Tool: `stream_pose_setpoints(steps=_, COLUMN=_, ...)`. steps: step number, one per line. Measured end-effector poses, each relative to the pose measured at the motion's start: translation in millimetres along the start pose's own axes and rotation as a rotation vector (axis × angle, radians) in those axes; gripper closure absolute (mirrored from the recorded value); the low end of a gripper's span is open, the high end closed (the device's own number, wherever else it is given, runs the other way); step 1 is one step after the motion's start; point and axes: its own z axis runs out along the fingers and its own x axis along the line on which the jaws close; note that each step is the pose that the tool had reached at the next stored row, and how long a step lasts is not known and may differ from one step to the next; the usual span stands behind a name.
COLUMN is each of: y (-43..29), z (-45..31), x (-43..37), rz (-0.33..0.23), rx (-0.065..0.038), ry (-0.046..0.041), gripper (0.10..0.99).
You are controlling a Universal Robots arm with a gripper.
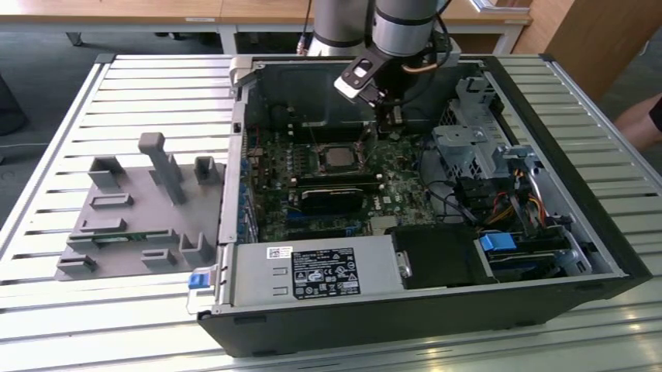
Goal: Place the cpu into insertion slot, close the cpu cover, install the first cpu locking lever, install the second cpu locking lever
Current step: 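Close the cpu cover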
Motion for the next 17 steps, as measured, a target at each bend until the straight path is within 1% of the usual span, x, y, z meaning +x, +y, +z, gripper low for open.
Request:
stream_pose_setpoints(steps=10, y=-11.4, z=0.8, x=0.4, rz=0.0, rx=0.0, ry=0.0, gripper=0.98)
stream_pose_setpoints(steps=17, y=-21.3, z=3.0, x=1.0, rz=0.0, rx=0.0, ry=-0.0004, gripper=0.98)
